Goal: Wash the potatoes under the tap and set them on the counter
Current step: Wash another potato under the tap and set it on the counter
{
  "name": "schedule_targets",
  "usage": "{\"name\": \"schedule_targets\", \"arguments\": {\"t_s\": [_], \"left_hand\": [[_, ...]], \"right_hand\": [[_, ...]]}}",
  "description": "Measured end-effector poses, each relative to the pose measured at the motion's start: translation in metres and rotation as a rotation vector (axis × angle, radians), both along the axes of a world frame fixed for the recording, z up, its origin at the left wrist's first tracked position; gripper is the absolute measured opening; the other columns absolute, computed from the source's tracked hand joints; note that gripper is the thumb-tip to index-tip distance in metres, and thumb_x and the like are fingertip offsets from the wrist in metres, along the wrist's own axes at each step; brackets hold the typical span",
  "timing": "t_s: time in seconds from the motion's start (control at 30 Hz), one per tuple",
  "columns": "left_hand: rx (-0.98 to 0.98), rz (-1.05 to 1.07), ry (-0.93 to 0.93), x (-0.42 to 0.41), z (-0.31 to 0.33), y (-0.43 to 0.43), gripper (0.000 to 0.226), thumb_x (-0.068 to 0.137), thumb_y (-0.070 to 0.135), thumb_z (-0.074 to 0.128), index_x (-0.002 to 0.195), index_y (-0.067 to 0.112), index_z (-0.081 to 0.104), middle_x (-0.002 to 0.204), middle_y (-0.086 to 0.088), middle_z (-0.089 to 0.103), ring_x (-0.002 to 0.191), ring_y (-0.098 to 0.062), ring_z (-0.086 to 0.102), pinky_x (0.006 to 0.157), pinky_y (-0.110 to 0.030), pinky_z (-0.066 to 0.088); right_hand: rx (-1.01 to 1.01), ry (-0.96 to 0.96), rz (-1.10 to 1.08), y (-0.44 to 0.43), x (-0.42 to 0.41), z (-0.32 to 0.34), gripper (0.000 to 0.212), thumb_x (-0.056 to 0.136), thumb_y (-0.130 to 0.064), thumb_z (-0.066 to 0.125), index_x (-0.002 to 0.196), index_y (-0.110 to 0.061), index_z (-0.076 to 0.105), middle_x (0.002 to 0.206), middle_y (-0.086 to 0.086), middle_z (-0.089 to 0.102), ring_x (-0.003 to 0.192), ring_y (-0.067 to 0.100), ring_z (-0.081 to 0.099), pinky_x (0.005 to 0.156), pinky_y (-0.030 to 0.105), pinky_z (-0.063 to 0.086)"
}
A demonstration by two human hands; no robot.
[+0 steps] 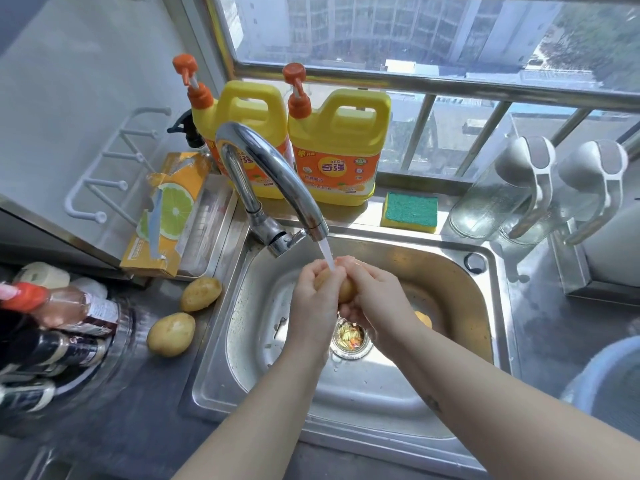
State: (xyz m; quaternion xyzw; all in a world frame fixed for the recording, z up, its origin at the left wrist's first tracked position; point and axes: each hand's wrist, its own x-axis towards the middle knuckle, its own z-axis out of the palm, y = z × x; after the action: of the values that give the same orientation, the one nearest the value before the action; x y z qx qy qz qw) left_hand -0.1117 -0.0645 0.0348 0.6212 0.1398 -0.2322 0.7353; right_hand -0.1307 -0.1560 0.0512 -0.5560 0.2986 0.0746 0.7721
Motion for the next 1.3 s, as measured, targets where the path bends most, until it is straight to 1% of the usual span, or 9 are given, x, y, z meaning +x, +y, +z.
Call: {"name": "schedule_targets", "arguments": {"t_s": [0.17,0.33,0.47,0.6,0.7,0.87,1.03,1.17,1.3], "left_hand": [[0.055,0.143,0.109,0.012,0.004,0.001,0.015,0.079,0.028,0.058,0.081,0.019,0.070,0.083,-0.011,0.067,0.073,-0.028,0.058,0.046,-0.027,0.043],[0.089,0.143,0.161,0.020,0.014,0.008,0.027,0.094,0.018,0.048,0.091,0.012,0.073,0.087,-0.015,0.073,0.073,-0.030,0.070,0.046,-0.029,0.050],[0.192,0.046,0.037,0.016,0.014,0.011,0.031,0.099,0.025,0.044,0.100,0.014,0.073,0.102,-0.017,0.073,0.088,-0.030,0.070,0.063,-0.036,0.056],[0.192,-0.145,-0.188,0.001,0.006,0.008,0.023,0.101,0.042,0.041,0.113,0.036,0.060,0.109,0.007,0.068,0.103,-0.012,0.065,0.096,-0.040,0.052],[0.155,-0.214,-0.258,-0.003,0.004,0.007,0.025,0.089,0.048,0.051,0.113,0.043,0.056,0.112,0.009,0.069,0.102,-0.006,0.067,0.089,-0.031,0.055],[0.100,-0.009,-0.106,0.010,0.008,-0.002,0.031,0.074,0.036,0.064,0.100,0.019,0.066,0.092,-0.009,0.071,0.075,-0.016,0.067,0.061,-0.034,0.056],[0.163,0.122,-0.037,0.024,0.004,-0.001,0.031,0.073,0.037,0.048,0.076,0.012,0.066,0.082,-0.013,0.064,0.080,-0.028,0.060,0.068,-0.044,0.050],[0.174,0.134,-0.005,0.020,0.006,-0.003,0.032,0.097,0.020,0.041,0.083,0.015,0.069,0.091,-0.014,0.070,0.093,-0.036,0.068,0.080,-0.054,0.058],[0.183,0.024,-0.146,0.009,0.004,-0.005,0.031,0.105,0.028,0.037,0.102,0.020,0.066,0.101,-0.006,0.071,0.098,-0.025,0.067,0.082,-0.047,0.058]], "right_hand": [[0.086,-0.039,0.079,0.007,-0.009,0.000,0.032,0.107,-0.016,0.045,0.135,-0.016,0.060,0.098,0.013,0.066,0.055,0.017,0.062,0.050,0.022,0.050],[-0.059,-0.125,0.162,0.008,-0.011,0.001,0.050,0.098,-0.005,0.060,0.146,-0.018,0.049,0.126,0.019,0.061,0.069,0.012,0.069,0.063,0.023,0.057],[0.088,-0.031,0.004,0.008,-0.002,0.005,0.042,0.088,-0.010,0.075,0.129,-0.014,0.064,0.092,0.016,0.065,0.048,0.014,0.059,0.051,0.021,0.050],[0.077,0.075,-0.147,0.006,0.011,0.008,0.011,0.091,-0.022,0.070,0.095,-0.015,0.078,0.065,0.001,0.062,0.039,0.008,0.046,0.040,0.020,0.035],[0.081,0.145,-0.156,0.004,0.012,0.011,0.026,0.100,-0.028,0.058,0.093,-0.014,0.079,0.056,0.000,0.058,0.038,0.009,0.038,0.039,0.020,0.035],[0.177,0.067,-0.063,0.006,0.002,0.010,0.031,0.107,-0.025,0.044,0.110,-0.018,0.074,0.081,0.005,0.072,0.050,0.013,0.051,0.052,0.023,0.045],[0.239,-0.019,0.039,0.002,-0.003,0.008,0.036,0.103,-0.017,0.056,0.138,-0.023,0.054,0.103,0.010,0.071,0.063,0.020,0.068,0.061,0.023,0.056],[0.151,0.000,0.013,0.001,-0.002,0.007,0.040,0.086,-0.014,0.078,0.124,-0.020,0.066,0.101,0.010,0.072,0.066,0.016,0.065,0.066,0.026,0.054],[0.068,0.025,-0.133,0.002,0.005,0.009,0.025,0.085,-0.022,0.079,0.108,-0.014,0.075,0.080,0.005,0.069,0.048,0.005,0.057,0.046,0.019,0.045]]}}
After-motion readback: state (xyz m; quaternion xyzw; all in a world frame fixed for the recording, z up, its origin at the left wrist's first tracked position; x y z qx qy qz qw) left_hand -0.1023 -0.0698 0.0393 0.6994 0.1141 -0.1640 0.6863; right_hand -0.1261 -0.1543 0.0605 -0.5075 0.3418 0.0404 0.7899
